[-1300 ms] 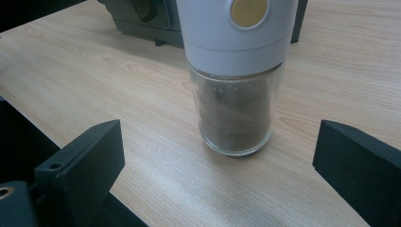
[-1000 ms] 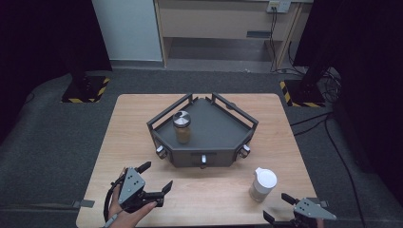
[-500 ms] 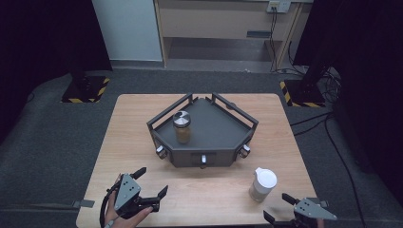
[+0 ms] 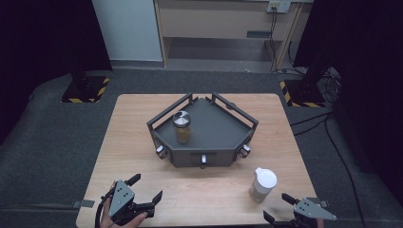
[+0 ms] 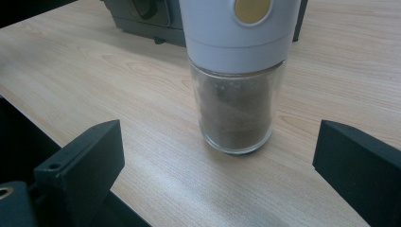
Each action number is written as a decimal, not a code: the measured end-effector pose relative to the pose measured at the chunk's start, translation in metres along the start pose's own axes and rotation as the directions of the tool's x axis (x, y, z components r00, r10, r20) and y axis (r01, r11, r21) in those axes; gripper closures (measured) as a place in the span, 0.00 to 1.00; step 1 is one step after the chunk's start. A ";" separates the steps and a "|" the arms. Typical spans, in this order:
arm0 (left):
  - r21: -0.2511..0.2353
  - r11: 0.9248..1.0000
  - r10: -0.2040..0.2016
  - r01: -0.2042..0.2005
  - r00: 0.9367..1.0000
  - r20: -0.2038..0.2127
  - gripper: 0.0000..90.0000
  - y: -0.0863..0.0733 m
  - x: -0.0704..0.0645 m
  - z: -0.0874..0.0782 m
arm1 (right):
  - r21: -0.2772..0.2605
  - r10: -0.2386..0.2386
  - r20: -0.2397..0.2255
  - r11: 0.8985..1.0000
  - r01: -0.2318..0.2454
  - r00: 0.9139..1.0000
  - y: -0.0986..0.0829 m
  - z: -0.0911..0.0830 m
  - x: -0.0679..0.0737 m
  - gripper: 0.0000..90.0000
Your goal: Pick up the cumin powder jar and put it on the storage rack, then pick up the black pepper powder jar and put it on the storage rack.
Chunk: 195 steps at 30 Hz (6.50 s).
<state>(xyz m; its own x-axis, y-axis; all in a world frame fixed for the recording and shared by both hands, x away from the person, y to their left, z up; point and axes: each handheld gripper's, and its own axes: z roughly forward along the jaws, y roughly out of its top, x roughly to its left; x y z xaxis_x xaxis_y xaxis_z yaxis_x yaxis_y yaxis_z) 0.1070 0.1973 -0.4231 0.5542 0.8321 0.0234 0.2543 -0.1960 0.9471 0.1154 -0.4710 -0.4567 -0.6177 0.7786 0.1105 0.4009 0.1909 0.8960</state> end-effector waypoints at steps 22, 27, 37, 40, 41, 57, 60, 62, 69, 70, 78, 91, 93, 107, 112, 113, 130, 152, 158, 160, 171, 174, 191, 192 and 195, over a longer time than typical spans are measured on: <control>-0.007 1.000 -0.021 0.021 1.000 -0.009 0.07 -0.017 0.002 -0.001 | -0.008 -0.001 0.010 1.000 0.001 1.000 -0.001 -0.003 0.000 0.03; -0.014 1.000 -0.010 0.010 1.000 -0.008 0.07 -0.022 0.003 0.000 | -0.006 -0.002 0.010 1.000 0.002 1.000 -0.001 -0.002 0.001 0.03; -0.013 1.000 -0.026 0.026 1.000 -0.015 0.07 -0.028 0.006 0.001 | -0.002 -0.003 0.006 1.000 0.003 1.000 -0.002 -0.002 0.002 0.03; -0.011 1.000 -0.024 0.024 1.000 -0.015 0.07 -0.027 0.005 0.002 | -0.003 -0.001 0.006 1.000 0.001 1.000 -0.003 -0.002 0.002 0.03; -0.011 1.000 -0.024 0.024 1.000 -0.015 0.07 -0.027 0.005 0.002 | -0.003 -0.001 0.006 1.000 0.001 1.000 -0.003 -0.002 0.002 0.03; -0.008 1.000 -0.018 0.018 1.000 -0.021 0.07 -0.029 0.004 0.005 | 0.002 -0.004 -0.001 1.000 0.004 1.000 -0.003 -0.001 0.002 0.03; -0.010 1.000 -0.021 0.021 1.000 -0.021 0.07 -0.031 0.004 0.006 | 0.006 -0.001 -0.001 1.000 0.001 1.000 -0.005 -0.001 0.003 0.03; -0.005 1.000 -0.016 0.016 1.000 -0.023 0.07 -0.031 0.004 0.007 | 0.002 0.001 0.001 1.000 -0.001 1.000 -0.005 -0.001 0.004 0.03; -0.001 1.000 -0.018 0.018 1.000 -0.023 0.07 -0.033 0.004 0.006 | -0.004 0.002 0.001 1.000 -0.002 1.000 -0.005 0.000 0.006 0.03; -0.001 1.000 -0.018 0.018 1.000 -0.023 0.07 -0.033 0.004 0.006 | -0.006 0.003 0.003 1.000 -0.003 1.000 -0.005 0.001 0.007 0.02; 0.001 1.000 -0.025 0.025 0.999 -0.030 0.07 -0.035 0.005 0.003 | -0.023 0.017 0.008 1.000 -0.017 1.000 -0.006 0.000 0.006 0.02; -0.005 0.999 -0.051 0.050 0.997 -0.053 0.07 -0.039 0.011 0.000 | -0.046 0.044 0.023 0.998 -0.043 0.999 -0.007 -0.002 0.005 0.02; 0.002 0.999 -0.041 0.041 0.998 -0.055 0.07 -0.038 0.012 -0.001 | -0.050 0.044 0.024 0.998 -0.043 0.999 -0.006 -0.003 0.005 0.02; -0.002 1.000 -0.029 0.029 0.998 -0.054 0.07 -0.037 0.008 -0.003 | -0.027 0.022 0.011 0.999 -0.022 1.000 0.005 0.001 0.006 0.03; 0.003 1.000 -0.027 0.027 0.998 -0.051 0.07 -0.037 0.008 -0.002 | -0.028 0.008 0.009 1.000 -0.008 1.000 0.008 0.002 0.007 0.03; 0.005 1.000 -0.025 0.025 0.998 -0.049 0.06 -0.037 0.007 -0.001 | -0.029 0.007 0.008 1.000 -0.007 1.000 0.009 0.003 0.007 0.03; 0.019 1.000 -0.009 0.010 0.999 -0.047 0.06 -0.036 0.006 0.000 | -0.048 -0.013 0.016 0.999 0.014 1.000 0.028 0.018 0.002 0.05; 0.024 1.000 0.000 0.001 0.999 -0.049 0.05 -0.035 0.004 0.001 | -0.031 -0.022 0.018 0.999 0.022 1.000 0.039 0.034 -0.004 0.05; 0.021 1.000 0.002 -0.001 0.999 -0.055 0.06 -0.035 0.003 0.001 | -0.029 -0.027 0.015 0.999 0.027 1.000 0.041 0.038 -0.005 0.05; 0.022 1.000 0.002 -0.001 0.998 -0.055 0.06 -0.035 0.003 0.001 | -0.028 -0.024 0.015 0.999 0.025 1.000 0.041 0.039 -0.005 0.06; 0.027 1.000 0.002 0.000 0.999 -0.052 0.06 -0.035 0.003 0.002 | -0.022 -0.036 0.011 0.999 0.037 0.999 0.041 0.043 -0.007 0.14; 0.027 1.000 0.001 0.000 0.999 -0.052 0.06 -0.035 0.003 0.003 | -0.018 -0.042 0.009 0.999 0.043 0.999 0.041 0.044 -0.008 0.16; 0.027 1.000 -0.001 0.003 0.999 -0.053 0.06 -0.036 0.004 0.002 | 0.007 -0.088 0.036 0.996 0.088 0.995 0.045 0.045 -0.002 0.34; 0.027 1.000 -0.001 0.003 0.999 -0.053 0.06 -0.036 0.004 0.002 | 0.007 -0.088 0.036 0.996 0.088 0.995 0.045 0.045 -0.002 0.34; 0.028 1.000 0.000 0.001 0.999 -0.053 0.06 -0.036 0.005 0.003 | 0.007 -0.081 0.047 0.997 0.081 0.996 0.045 0.045 0.001 0.34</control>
<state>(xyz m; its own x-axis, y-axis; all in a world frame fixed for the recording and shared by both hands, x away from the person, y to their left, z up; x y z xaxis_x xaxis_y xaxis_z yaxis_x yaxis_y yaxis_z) 0.1029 0.2067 -0.4577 0.5113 0.8584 0.0406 0.2770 -0.2093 0.9378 0.1636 -0.4351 -0.4353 -0.6160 0.7876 0.0172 0.3545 0.2576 0.8989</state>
